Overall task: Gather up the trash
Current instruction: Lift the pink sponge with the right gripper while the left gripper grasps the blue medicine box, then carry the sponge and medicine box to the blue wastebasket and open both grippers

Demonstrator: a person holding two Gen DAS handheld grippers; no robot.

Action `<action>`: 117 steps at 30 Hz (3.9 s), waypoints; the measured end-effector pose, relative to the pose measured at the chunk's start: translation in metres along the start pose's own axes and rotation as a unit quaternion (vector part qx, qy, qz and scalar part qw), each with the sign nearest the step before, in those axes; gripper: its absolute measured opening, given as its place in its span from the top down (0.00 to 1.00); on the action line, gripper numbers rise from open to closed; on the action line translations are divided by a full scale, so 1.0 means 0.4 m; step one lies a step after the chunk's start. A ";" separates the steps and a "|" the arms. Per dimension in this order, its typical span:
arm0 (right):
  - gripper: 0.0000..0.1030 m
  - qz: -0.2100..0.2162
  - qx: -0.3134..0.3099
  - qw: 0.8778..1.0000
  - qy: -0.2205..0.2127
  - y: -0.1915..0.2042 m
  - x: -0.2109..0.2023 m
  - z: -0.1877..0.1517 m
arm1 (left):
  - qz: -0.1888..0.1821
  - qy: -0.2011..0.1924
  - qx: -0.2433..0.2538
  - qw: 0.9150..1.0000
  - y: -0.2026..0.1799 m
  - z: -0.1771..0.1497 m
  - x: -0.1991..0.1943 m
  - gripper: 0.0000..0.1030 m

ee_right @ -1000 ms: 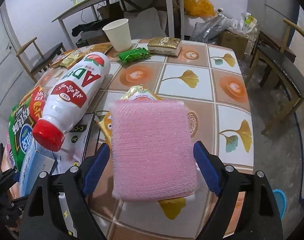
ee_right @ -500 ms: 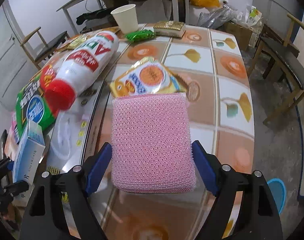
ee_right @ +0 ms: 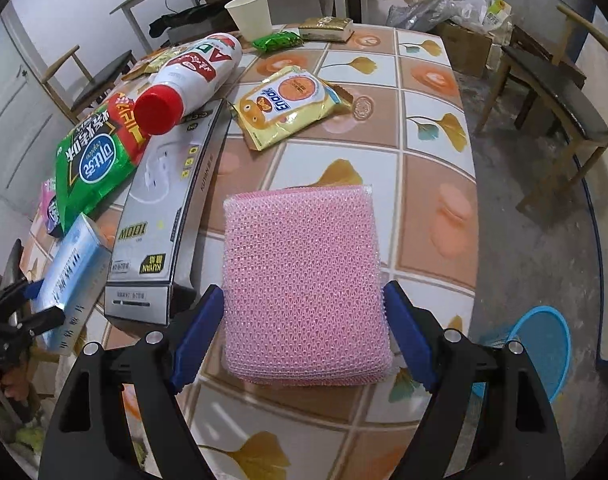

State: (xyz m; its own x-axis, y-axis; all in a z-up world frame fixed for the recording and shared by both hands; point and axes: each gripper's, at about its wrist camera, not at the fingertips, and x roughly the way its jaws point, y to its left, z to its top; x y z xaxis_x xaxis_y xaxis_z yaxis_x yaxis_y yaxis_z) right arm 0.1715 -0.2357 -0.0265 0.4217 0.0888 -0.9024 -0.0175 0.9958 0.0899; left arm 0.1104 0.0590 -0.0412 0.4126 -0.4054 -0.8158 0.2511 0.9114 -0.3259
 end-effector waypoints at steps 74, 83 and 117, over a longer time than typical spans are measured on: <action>0.24 0.043 0.093 0.991 -0.086 -0.122 -0.139 -0.105 | 0.043 -0.081 0.085 0.992 -0.175 0.029 -0.113 0.33; 0.24 0.047 0.172 0.976 -0.125 -0.274 -0.247 -0.230 | -0.012 -0.073 0.130 0.989 -0.330 0.052 -0.097 0.33; 0.24 0.011 0.521 0.844 -0.128 -0.937 -0.155 -0.611 | -0.150 0.199 0.232 0.940 -1.141 0.004 0.620 0.33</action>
State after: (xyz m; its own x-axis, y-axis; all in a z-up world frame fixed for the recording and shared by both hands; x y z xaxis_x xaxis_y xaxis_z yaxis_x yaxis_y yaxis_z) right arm -0.0697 -0.6091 -0.1073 0.6160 -0.0342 -0.7870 0.7229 0.4213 0.5476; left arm 0.0995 -0.4576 -0.0942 -0.0739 -0.4969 -0.8647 0.6970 0.5944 -0.4011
